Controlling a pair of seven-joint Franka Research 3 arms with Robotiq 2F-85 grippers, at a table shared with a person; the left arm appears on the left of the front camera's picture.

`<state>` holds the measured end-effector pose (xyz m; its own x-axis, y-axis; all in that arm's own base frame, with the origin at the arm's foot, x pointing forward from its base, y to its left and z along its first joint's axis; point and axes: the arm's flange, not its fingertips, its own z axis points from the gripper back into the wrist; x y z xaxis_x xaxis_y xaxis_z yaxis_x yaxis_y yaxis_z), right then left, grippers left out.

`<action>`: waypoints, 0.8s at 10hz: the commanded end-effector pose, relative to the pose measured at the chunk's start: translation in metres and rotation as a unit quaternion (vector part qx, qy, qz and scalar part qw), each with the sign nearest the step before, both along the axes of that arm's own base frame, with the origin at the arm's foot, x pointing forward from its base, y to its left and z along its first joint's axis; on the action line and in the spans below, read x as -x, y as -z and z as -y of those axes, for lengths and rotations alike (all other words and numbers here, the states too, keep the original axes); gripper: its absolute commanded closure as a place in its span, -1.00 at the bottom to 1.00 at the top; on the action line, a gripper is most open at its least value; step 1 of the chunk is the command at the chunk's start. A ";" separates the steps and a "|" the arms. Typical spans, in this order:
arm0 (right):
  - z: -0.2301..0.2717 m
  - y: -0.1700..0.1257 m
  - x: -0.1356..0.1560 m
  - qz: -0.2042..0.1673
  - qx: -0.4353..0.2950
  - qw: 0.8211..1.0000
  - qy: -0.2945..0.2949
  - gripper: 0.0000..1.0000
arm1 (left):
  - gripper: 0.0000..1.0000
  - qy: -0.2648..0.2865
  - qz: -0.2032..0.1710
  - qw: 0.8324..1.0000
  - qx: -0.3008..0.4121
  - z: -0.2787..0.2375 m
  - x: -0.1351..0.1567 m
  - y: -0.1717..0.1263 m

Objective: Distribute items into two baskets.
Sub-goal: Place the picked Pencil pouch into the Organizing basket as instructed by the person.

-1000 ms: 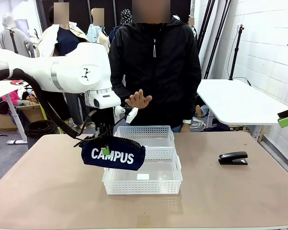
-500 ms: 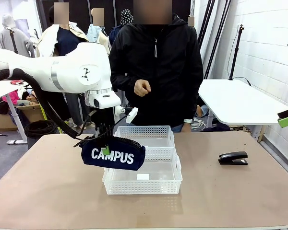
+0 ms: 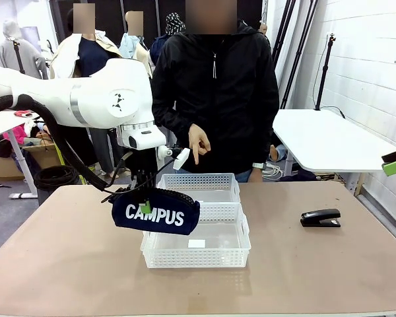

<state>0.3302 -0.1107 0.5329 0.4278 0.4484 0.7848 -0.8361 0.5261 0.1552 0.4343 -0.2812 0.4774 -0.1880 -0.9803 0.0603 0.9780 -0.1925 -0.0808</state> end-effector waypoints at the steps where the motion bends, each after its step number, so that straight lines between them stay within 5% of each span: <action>1: 0.000 0.000 -0.002 0.007 -0.010 1.000 -0.004 -1.00 | 1.00 -0.001 0.004 1.000 0.002 0.000 0.000 -0.002; 8: 0.000 0.000 -0.002 0.007 -0.010 1.000 -0.004 -1.00 | 1.00 -0.001 0.004 1.000 0.002 0.000 0.000 -0.002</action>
<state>0.3302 -0.1107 0.5329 0.4278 0.4484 0.7848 -0.8361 0.5261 0.1552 0.4343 -0.2812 0.4774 -0.1880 -0.9803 0.0603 0.9780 -0.1925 -0.0808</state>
